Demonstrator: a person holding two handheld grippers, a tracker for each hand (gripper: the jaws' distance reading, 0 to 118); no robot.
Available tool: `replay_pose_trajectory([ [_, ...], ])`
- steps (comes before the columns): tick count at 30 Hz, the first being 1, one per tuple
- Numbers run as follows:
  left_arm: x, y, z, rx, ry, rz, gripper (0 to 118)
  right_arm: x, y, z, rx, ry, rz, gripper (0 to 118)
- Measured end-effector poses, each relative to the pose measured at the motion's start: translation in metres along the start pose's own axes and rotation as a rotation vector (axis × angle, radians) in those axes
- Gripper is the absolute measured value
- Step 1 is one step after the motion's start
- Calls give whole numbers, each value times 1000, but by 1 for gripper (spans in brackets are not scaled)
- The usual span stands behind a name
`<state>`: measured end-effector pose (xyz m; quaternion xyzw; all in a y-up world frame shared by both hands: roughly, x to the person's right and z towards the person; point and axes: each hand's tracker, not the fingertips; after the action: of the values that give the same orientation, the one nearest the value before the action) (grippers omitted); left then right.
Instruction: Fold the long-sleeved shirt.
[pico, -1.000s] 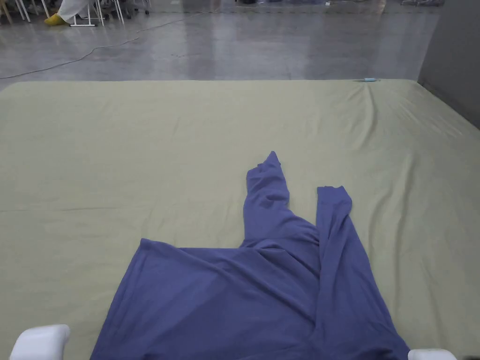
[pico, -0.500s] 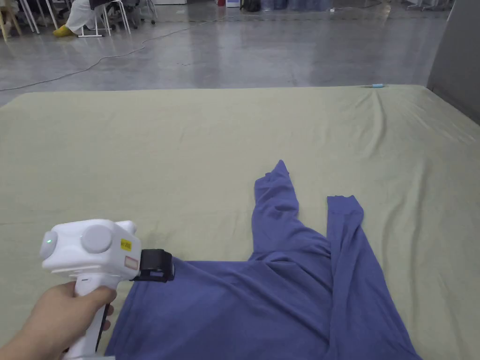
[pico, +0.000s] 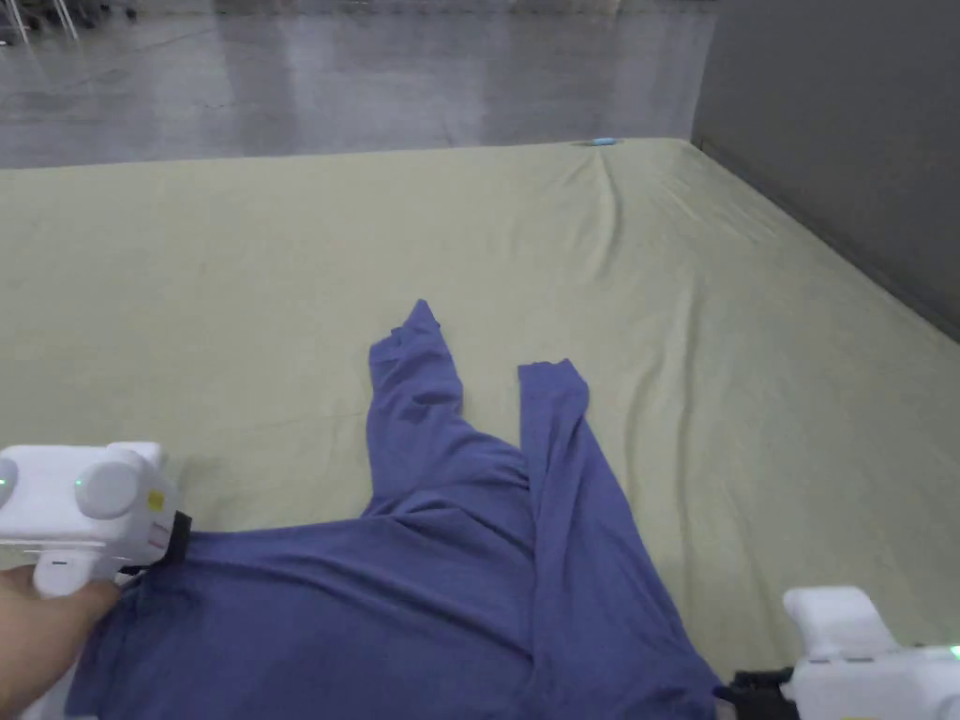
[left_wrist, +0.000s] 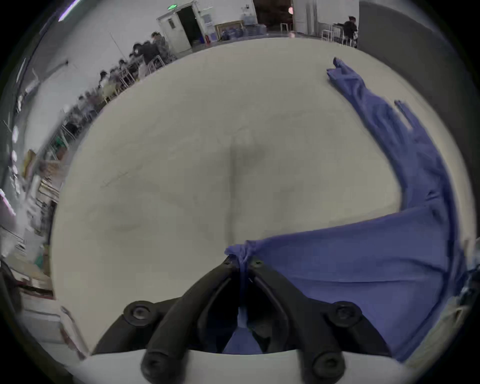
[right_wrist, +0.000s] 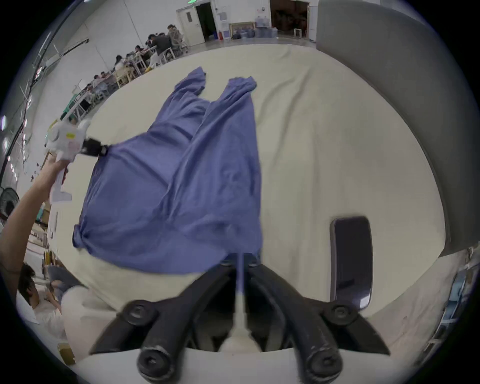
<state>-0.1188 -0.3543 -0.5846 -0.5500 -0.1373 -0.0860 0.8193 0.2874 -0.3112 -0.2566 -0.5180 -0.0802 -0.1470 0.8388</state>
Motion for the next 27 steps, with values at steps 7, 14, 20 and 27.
replay_pose_trajectory([
  [7,-29,17,42,55,18,18,0,18,22,-54,-133,55,-122,110],
  [14,-44,24,66,69,-8,92,0,-13,3,-53,-157,73,-32,3],
  [20,-82,61,147,180,-49,195,0,-14,89,56,88,26,159,2],
  [27,-95,131,272,361,-93,201,0,-49,243,184,338,-125,352,2],
])
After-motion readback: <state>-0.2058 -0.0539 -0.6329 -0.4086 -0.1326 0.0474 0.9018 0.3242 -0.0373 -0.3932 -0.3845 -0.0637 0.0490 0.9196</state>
